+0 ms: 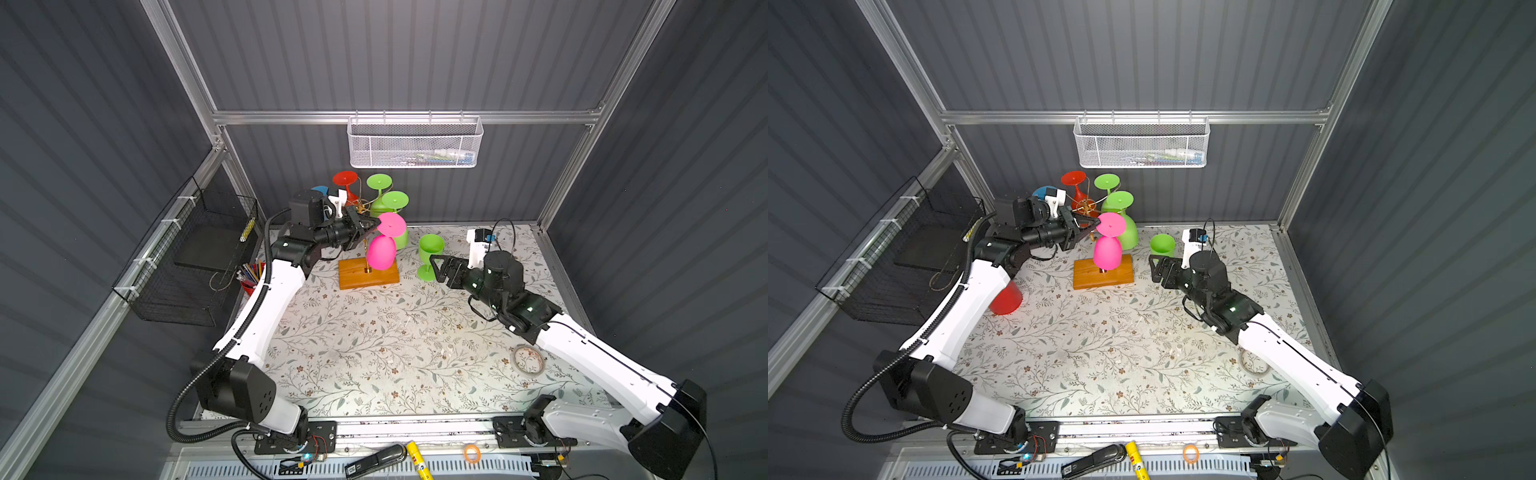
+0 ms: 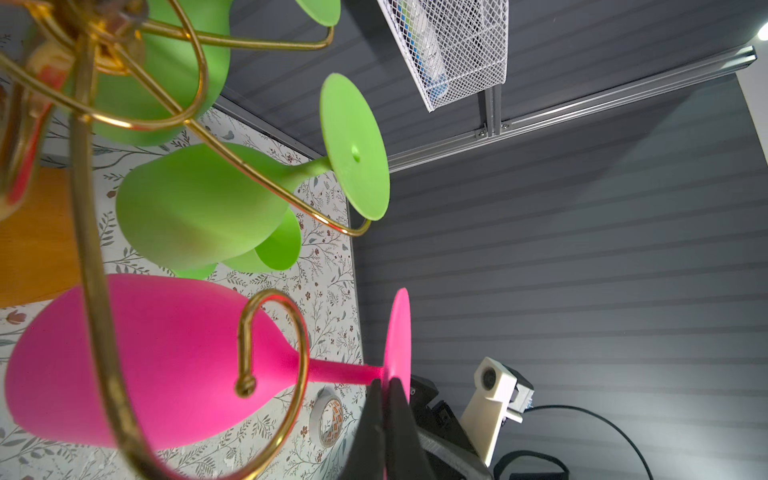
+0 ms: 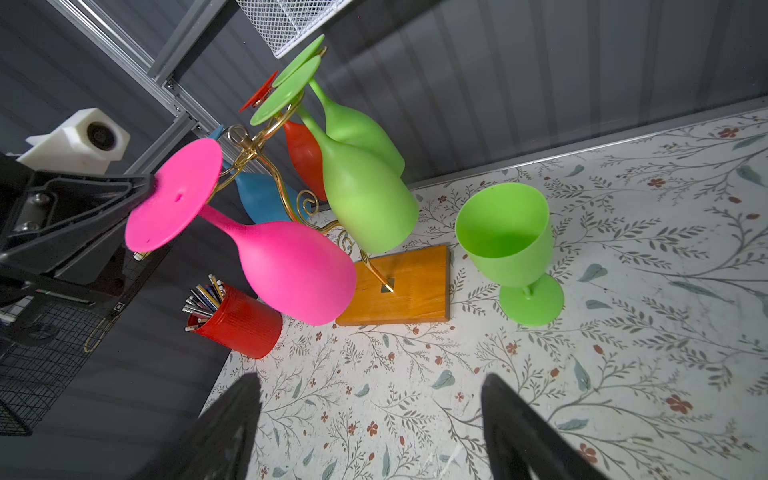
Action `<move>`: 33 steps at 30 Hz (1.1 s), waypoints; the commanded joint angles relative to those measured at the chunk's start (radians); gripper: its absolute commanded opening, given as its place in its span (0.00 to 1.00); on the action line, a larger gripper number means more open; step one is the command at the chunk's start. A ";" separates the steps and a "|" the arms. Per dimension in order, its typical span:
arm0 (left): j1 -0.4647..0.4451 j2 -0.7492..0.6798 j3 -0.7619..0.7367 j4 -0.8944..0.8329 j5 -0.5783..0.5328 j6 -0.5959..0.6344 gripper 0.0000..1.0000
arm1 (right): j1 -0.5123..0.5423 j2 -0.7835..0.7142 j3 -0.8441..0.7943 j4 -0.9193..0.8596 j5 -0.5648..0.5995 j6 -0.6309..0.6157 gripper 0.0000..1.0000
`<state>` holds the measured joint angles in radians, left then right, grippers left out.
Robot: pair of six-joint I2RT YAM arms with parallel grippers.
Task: Take the wine glass off the wine glass rack
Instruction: 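Lift the pink glass off the rack arm with the left gripper, then carry the pink glass toward the right gripper while the right gripper approaches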
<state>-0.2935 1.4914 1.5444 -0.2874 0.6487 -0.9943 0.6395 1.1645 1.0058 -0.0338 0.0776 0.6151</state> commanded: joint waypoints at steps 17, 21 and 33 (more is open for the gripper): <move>-0.226 -0.145 -0.158 -0.059 -0.111 0.288 0.00 | -0.140 -0.178 -0.080 -0.241 -0.092 0.143 0.84; -0.321 -0.157 -0.195 -0.064 -0.169 0.361 0.00 | -0.193 -0.218 -0.125 -0.266 -0.132 0.182 0.85; -0.681 -0.100 -0.200 -0.070 -0.461 0.668 0.00 | -0.353 -0.360 -0.165 -0.447 -0.208 0.248 0.84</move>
<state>-0.9077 1.3712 1.3281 -0.3531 0.3080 -0.4675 0.3229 0.8391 0.8536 -0.3988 -0.0975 0.8345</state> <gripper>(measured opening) 0.048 0.841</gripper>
